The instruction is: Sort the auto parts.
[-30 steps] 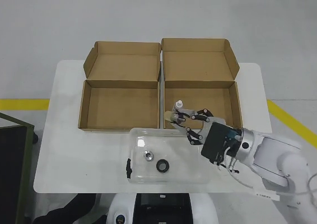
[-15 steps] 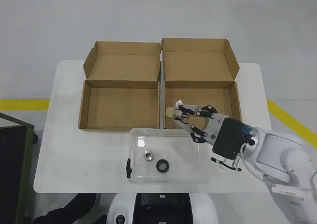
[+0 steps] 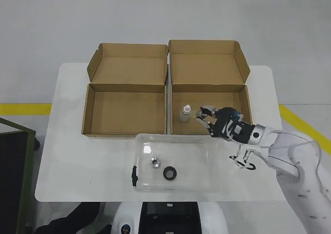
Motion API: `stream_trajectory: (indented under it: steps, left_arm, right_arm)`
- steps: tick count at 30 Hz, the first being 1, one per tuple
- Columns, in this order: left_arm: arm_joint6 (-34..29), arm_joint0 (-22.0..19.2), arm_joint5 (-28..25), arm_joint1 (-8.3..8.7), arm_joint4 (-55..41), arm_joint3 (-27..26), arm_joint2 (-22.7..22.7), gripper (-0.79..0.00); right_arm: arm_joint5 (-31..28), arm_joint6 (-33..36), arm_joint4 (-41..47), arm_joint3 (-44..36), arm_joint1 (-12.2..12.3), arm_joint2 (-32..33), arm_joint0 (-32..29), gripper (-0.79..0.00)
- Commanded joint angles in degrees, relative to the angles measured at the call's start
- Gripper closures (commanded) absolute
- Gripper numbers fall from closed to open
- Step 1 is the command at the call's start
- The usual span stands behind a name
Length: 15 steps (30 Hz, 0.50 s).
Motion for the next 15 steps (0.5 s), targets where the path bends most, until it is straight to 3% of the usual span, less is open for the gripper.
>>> stream_trajectory:
  steps: [1, 7, 15]
  left_arm:
    - [0.0, 0.0, 0.0, 0.0, 0.0, 0.0, 0.0, -0.785]
    - [0.0, 0.0, 0.0, 0.0, 0.0, 0.0, 0.0, -0.785]
    - [0.0, 0.0, 0.0, 0.0, 0.0, 0.0, 0.0, -0.785]
  right_arm:
    - [-0.1, 1.54, -0.06, 1.35, 0.11, 0.49, 0.59, 0.0]
    - [-0.56, 6.45, -1.61, 4.85, 0.29, -0.02, 3.14, 0.0]
    - [-1.21, 10.19, -1.48, 11.66, -0.32, -5.25, 8.89, 0.0]
